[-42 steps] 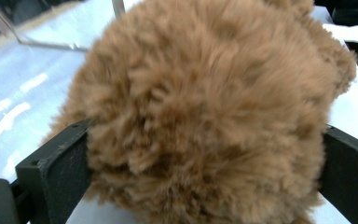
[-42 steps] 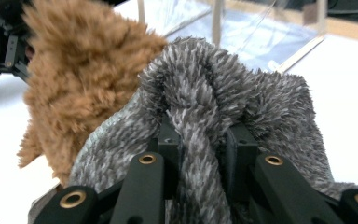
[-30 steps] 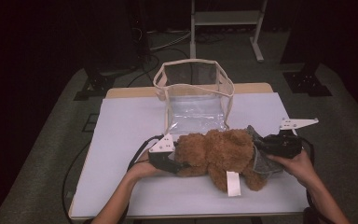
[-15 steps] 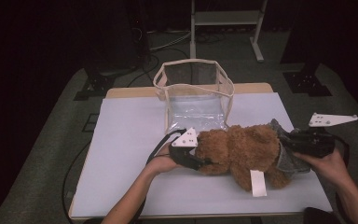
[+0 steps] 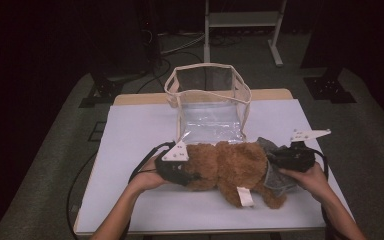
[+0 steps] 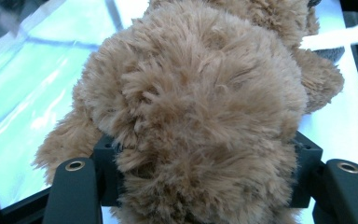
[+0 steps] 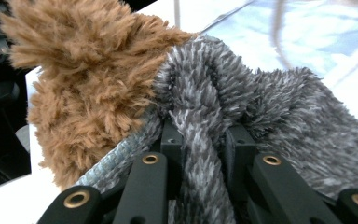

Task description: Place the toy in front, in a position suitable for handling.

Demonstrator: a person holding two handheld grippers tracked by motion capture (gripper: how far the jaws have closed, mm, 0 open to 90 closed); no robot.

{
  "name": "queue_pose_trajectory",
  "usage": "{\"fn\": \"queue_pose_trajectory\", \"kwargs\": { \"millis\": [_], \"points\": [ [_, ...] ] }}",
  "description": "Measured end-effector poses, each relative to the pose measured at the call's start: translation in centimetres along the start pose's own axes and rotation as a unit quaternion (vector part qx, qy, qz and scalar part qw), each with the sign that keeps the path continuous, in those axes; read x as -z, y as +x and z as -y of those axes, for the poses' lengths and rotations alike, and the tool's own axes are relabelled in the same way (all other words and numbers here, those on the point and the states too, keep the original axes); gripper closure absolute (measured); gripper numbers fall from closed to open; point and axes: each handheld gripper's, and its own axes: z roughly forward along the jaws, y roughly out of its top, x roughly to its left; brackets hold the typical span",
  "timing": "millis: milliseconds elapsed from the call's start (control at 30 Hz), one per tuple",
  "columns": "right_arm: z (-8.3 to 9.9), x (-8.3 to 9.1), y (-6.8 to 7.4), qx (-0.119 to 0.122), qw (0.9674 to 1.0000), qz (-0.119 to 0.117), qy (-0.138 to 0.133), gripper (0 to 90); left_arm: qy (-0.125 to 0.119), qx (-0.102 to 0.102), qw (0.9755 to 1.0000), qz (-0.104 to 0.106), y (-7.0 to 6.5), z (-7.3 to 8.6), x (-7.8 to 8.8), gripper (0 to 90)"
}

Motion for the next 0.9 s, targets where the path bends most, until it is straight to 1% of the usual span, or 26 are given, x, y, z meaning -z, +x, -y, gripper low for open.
{"fn": "queue_pose_trajectory", "kwargs": {
  "millis": [33, 67, 133, 167, 200, 267, 300, 400, 500, 567, 600, 700, 767, 833, 867, 900],
  "points": [
    [0.1, -0.7, 0.1, 0.000, 1.0000, -0.004, 0.004, 73.3, 0.008, 0.002, 1.0000, 0.000, -0.1, 0.4, 0.4, 32.7],
    [0.3, -1.3, 0.2, 0.000, 0.9999, -0.008, 0.012, 73.2, 0.015, -0.003, 0.9999, -0.003, -0.1, 0.7, 0.6, 31.7],
    [0.8, -2.2, 0.4, 0.004, 0.9995, -0.005, 0.031, 73.1, 0.015, 0.001, 0.9999, -0.006, -0.2, 1.3, 1.0, 29.9],
    [1.1, -2.2, 0.4, -0.001, 0.9995, -0.009, 0.031, 73.0, 0.014, 0.001, 0.9999, -0.006, -0.3, 1.5, 1.1, 28.8],
    [1.3, -2.1, 0.4, -0.003, 0.9994, -0.009, 0.033, 73.0, 0.011, 0.000, 0.9999, -0.005, -0.3, 1.6, 1.1, 28.3],
    [1.9, -1.3, 0.4, -0.003, 0.9992, -0.003, 0.040, 72.7, 0.007, 0.000, 1.0000, -0.003, -0.4, 1.6, 1.0, 25.6],
    [2.3, -0.9, 0.4, -0.006, 0.9991, 0.001, 0.043, 72.6, 0.005, -0.003, 1.0000, -0.004, -0.3, 1.6, 1.0, 24.0],
    [3.5, 0.3, 0.3, -0.011, 0.9984, 0.015, 0.053, 72.3, 0.003, -0.002, 1.0000, -0.002, -0.2, 1.6, 0.8, 20.6],
    [4.1, 1.5, 0.3, -0.015, 0.9982, 0.029, 0.050, 72.3, 0.002, -0.004, 1.0000, -0.003, -0.2, 1.6, 0.8, 19.4],
    [3.6, 2.3, 0.6, -0.016, 0.9988, 0.031, 0.033, 72.3, -0.005, -0.002, 1.0000, -0.003, -0.2, 1.7, 0.7, 18.7],
    [3.1, 2.6, 0.8, -0.009, 0.9991, 0.032, 0.025, 72.4, -0.009, -0.001, 1.0000, -0.004, -0.2, 1.8, 0.7, 18.7],
    [1.1, 3.1, 1.9, 0.013, 0.9996, 0.026, 0.002, 72.4, -0.018, 0.006, 0.9998, -0.004, -0.2, 2.1, 0.7, 18.4],
    [-0.2, 2.9, 2.7, 0.034, 0.9992, 0.018, -0.007, 72.4, -0.025, 0.008, 0.9996, -0.005, -0.3, 2.3, 0.6, 17.9],
    [-1.0, 2.3, 3.2, 0.048, 0.9987, 0.014, -0.004, 72.4, -0.024, 0.008, 0.9997, -0.007, -0.3, 2.4, 0.6, 17.7],
    [-1.1, 1.9, 3.3, 0.049, 0.9987, 0.011, -0.001, 72.4, -0.022, 0.006, 0.9997, -0.007, -0.3, 2.4, 0.7, 17.4],
    [-0.8, 1.4, 3.2, 0.045, 0.9989, 0.008, 0.002, 72.4, -0.022, 0.006, 0.9997, -0.008, -0.3, 2.4, 0.7, 17.2]
  ]
}}
